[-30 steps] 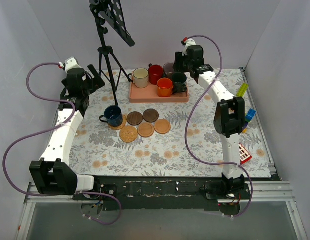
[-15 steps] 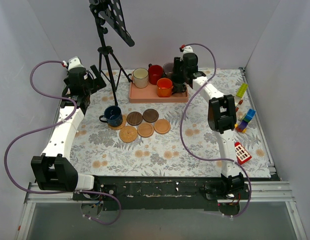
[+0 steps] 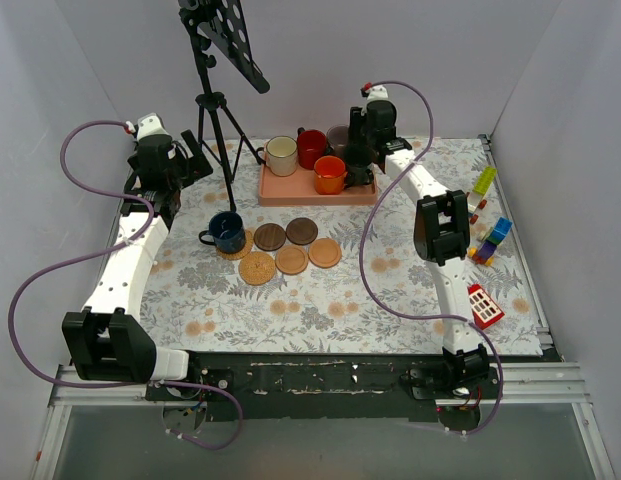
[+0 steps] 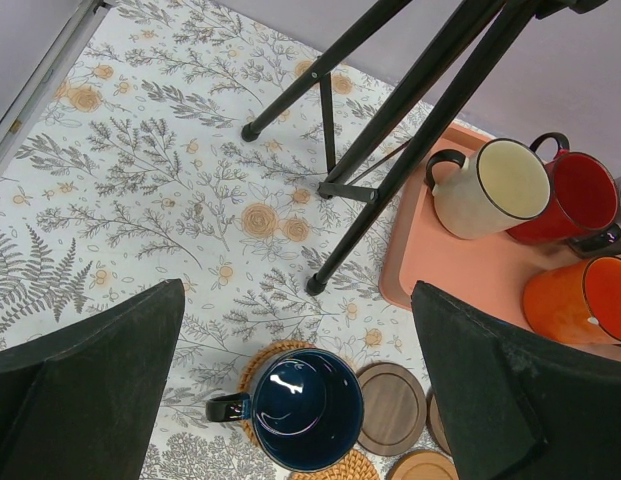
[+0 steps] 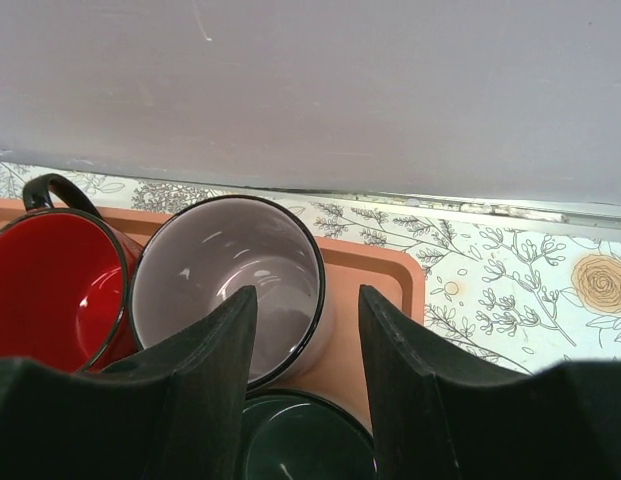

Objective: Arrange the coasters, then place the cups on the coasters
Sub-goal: Pick up the cup from the tray.

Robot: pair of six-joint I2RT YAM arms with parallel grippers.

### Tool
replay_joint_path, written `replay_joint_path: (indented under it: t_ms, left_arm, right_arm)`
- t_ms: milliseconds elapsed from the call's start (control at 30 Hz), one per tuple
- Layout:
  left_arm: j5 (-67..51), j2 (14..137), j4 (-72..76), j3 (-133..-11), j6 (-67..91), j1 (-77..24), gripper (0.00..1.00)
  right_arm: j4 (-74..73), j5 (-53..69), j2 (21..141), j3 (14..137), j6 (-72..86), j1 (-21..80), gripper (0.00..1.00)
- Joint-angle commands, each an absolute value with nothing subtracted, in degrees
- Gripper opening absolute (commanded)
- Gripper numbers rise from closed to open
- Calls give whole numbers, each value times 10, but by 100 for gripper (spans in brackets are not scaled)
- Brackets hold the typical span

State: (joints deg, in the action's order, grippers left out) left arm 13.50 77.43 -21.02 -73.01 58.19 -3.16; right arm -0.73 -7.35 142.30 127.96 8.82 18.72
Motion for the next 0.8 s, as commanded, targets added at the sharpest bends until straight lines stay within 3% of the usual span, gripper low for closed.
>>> replay_joint_path:
  t_ms: [0,300,767]
  left_arm:
    - [141,768,-207,-748,572,-29,98]
    - [142,770,-207,-749,570,-29,98]
    - [138,774,-207,-751,572,-29,98]
  right_arm:
    - [-22,-72,1447,1317,87,185,51]
    - [-20,-81,1454,1324,99,184,43]
    - [-23,-141,1426,1308,197,181,18]
